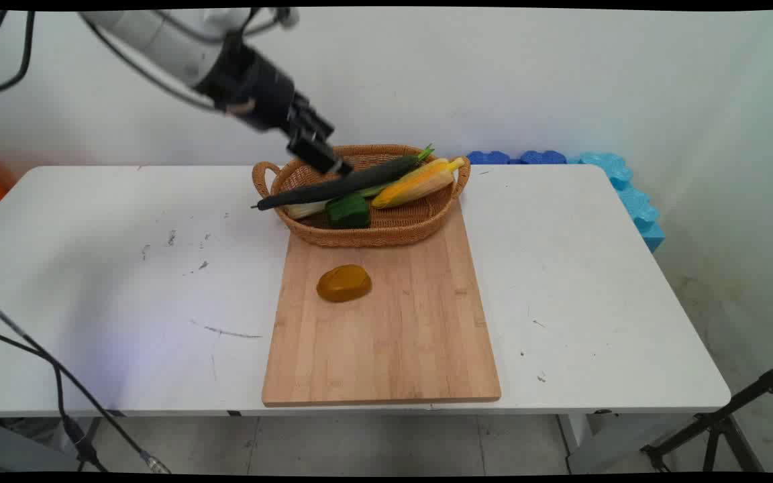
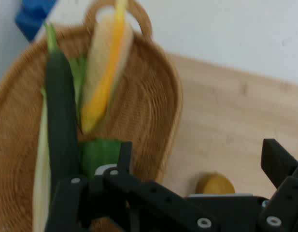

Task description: Pick up the potato from the cutting board

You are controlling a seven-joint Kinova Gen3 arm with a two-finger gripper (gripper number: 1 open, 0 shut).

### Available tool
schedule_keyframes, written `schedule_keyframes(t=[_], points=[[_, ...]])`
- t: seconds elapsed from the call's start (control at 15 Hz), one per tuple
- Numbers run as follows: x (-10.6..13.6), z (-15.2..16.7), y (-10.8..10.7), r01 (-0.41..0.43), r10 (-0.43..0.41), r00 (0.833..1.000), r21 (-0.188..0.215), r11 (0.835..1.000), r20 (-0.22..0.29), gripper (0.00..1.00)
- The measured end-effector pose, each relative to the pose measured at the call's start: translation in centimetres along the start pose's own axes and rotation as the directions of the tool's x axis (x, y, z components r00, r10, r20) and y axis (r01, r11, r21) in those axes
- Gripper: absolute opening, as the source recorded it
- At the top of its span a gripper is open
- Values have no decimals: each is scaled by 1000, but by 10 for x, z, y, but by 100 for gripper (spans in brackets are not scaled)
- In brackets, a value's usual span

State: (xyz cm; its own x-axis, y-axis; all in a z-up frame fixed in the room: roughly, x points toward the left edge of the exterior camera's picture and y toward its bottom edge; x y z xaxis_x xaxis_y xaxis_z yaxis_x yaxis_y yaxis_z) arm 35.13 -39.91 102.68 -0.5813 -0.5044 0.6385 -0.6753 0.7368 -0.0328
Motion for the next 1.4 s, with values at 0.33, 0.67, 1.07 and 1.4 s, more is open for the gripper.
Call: schedule_keyframes(t=[0.33, 0.67, 1.07, 1.4], points=[[-32, 20, 17, -32, 32, 998, 1, 999, 56, 100], [-65, 54, 32, -16, 12, 991, 30, 999, 131, 100], [-94, 93, 46, 22, -30, 982, 46, 999, 185, 100], [-102, 122, 53, 35, -44, 978, 52, 998, 201, 100]])
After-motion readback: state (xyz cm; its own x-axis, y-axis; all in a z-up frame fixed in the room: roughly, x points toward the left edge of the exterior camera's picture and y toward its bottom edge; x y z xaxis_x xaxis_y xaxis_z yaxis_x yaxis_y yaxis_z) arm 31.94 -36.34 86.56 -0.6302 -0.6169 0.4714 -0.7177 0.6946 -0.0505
